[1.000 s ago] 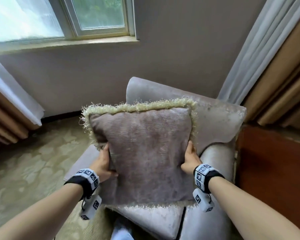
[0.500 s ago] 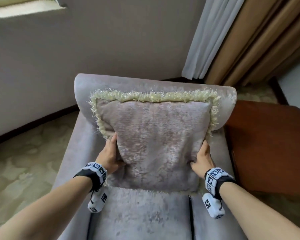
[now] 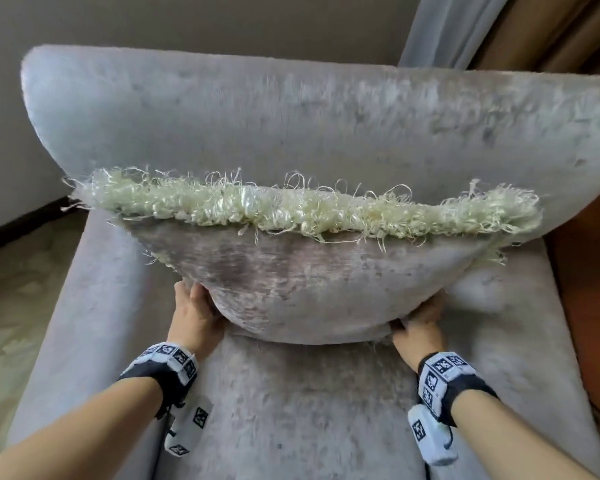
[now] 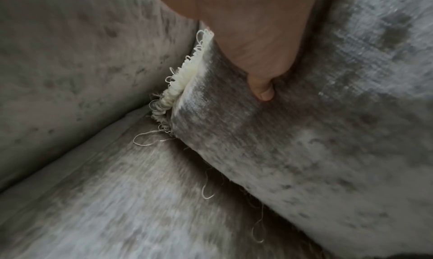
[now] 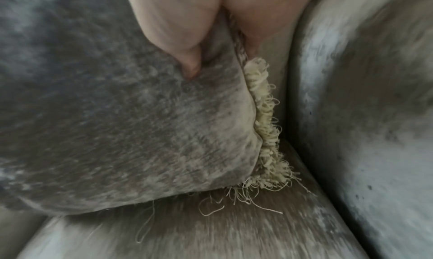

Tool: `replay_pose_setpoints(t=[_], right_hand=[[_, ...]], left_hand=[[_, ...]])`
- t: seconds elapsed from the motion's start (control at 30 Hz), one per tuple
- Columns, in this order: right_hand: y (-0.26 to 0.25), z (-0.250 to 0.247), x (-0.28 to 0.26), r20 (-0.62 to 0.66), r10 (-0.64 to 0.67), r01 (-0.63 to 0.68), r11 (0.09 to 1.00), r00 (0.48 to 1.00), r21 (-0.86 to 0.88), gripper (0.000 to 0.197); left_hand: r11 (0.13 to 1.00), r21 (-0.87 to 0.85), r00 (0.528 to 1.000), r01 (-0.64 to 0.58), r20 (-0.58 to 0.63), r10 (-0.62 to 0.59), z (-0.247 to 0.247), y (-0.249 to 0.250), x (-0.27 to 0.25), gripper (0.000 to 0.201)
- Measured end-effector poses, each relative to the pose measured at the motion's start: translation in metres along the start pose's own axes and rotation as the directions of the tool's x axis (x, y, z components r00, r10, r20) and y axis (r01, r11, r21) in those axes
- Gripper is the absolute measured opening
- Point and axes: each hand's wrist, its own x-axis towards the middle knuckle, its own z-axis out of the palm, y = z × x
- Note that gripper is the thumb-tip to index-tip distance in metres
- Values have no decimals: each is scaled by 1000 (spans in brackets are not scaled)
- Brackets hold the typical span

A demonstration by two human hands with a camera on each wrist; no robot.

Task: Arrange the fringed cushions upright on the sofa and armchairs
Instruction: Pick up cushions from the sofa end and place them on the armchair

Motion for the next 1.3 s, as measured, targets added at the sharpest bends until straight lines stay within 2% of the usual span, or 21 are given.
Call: replay_pose_setpoints(t=[0.1, 0.17, 0.23, 0.3, 0.4, 0.47, 0.5, 0.6, 0.67, 0.73, 0.8, 0.9, 0.97, 1.13, 1.23, 1.3], right_hand=[[22, 16, 10, 42, 30, -31, 999, 999, 15, 89], [21, 14, 8, 62, 50, -48, 998, 997, -44, 89], [18, 7, 2, 10, -5, 6, 997, 1000, -79, 98], [16, -5, -5, -40, -50, 45, 991, 998, -123, 107], [12, -19, -19, -129, -137, 117, 982, 982, -147, 109], [7, -25, -26, -109, -161, 151, 984, 981, -91, 113], [1, -28, -28, -81, -131, 128, 991, 988, -49, 115], [-24, -35, -24, 18, 24, -26, 990, 1000, 138, 121], [-33, -36, -12, 25, 62, -65, 973, 998, 220, 125], [-37, -36, -6, 16, 60, -62, 966, 998, 250, 127], [-38, -34, -3, -2, 69, -67, 968, 998, 243, 126], [-41, -31, -6, -57, 58, -44, 973, 997, 226, 125], [-40, -32, -12, -84, 77, -57, 973, 993, 223, 123], [-41, -42, -36, -103, 132, -107, 969, 986, 221, 108], [-42, -40, -42, -65, 124, -112, 980, 990, 168, 108], [-45, -34, -40, -36, 85, -81, 990, 996, 116, 106]], left_hand=[[1000, 31, 1000, 5, 19, -5, 9, -16, -2, 89], [996, 41, 997, -76, -13, 77, 4, -17, -3, 90], [973, 92, 975, -213, -37, 217, -7, -14, -4, 85], [938, 191, 954, -289, -31, 300, -18, -19, -3, 84], [941, 224, 965, -255, 3, 261, -34, -37, -6, 97], [941, 202, 962, -271, 28, 271, -41, -42, -8, 99], [941, 183, 959, -284, 45, 281, -45, -40, -6, 97], [937, 83, 940, -340, 50, 337, -48, -24, 6, 81], [951, 27, 952, -306, 30, 306, -45, -9, 17, 73], [987, -5, 986, -159, 46, 159, -39, 2, 24, 66], [999, -23, 995, -42, 92, 44, -35, 6, 29, 65], [996, -43, 991, -77, 107, 81, -38, 10, 29, 77], [998, -10, 991, -62, 115, 62, -41, 11, 25, 81], [997, 42, 989, -60, 138, 53, -60, 10, 9, 92], [995, 101, 991, -2, 136, -12, -69, 4, 2, 92], [990, 140, 992, 22, 122, -39, -70, -1, 0, 84]])
